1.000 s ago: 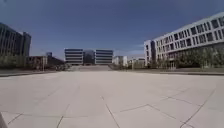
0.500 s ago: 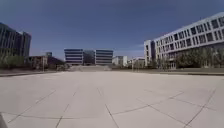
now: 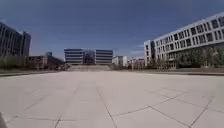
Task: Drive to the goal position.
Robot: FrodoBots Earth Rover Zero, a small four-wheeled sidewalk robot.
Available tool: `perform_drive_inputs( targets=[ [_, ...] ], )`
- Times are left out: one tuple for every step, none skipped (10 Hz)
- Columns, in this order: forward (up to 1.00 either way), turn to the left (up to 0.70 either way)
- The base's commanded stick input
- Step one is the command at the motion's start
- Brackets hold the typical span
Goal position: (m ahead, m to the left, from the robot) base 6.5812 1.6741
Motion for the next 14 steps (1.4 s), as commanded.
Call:
perform_drive_inputs(
  targets=[
    [0.09,-0.05],
    [0.09,-0.05],
    [0.09,-0.05],
    [0.09,-0.05],
    [0.09,-0.05],
    [0.09,-0.05],
    [0.09,-0.05],
    [0.09,-0.05],
    [0.09,-0.05],
    [0.09,-0.05],
    [0.09,-0.05],
    [0.09,-0.05],
    [0.09,-0.05],
    [0.09,-0.05]
  ],
)
